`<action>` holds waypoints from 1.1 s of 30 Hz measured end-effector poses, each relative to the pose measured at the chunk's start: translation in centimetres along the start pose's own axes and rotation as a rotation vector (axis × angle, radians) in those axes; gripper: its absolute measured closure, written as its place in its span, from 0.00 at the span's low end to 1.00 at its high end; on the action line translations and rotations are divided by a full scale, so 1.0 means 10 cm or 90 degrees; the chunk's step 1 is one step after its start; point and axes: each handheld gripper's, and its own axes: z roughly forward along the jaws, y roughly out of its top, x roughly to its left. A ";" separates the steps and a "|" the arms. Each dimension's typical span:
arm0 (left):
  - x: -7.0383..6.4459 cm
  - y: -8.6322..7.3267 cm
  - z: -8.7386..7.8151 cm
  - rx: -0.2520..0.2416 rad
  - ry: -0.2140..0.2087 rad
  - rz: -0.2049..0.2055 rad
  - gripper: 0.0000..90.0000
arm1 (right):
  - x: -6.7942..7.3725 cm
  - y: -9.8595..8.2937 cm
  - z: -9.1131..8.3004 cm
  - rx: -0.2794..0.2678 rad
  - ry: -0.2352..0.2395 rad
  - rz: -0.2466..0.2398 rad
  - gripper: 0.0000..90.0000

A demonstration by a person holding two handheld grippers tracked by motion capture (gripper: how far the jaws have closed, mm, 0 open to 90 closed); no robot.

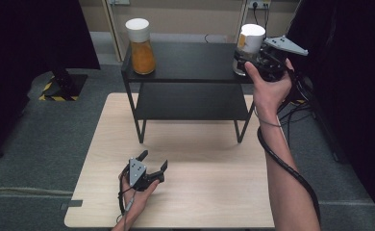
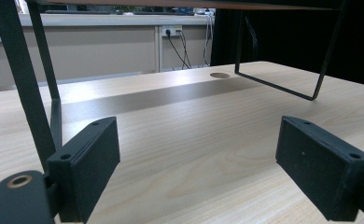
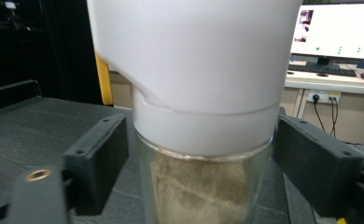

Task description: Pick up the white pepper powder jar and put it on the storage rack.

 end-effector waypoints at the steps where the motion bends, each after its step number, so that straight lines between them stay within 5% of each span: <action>1: 0.00 0.00 0.00 0.000 0.000 0.000 0.14 | 0.00 0.00 0.00 0.002 0.000 0.003 0.15; 33: -0.01 0.00 0.00 0.000 0.001 -0.001 0.14 | -0.04 -0.28 -0.44 -0.034 0.057 0.010 0.06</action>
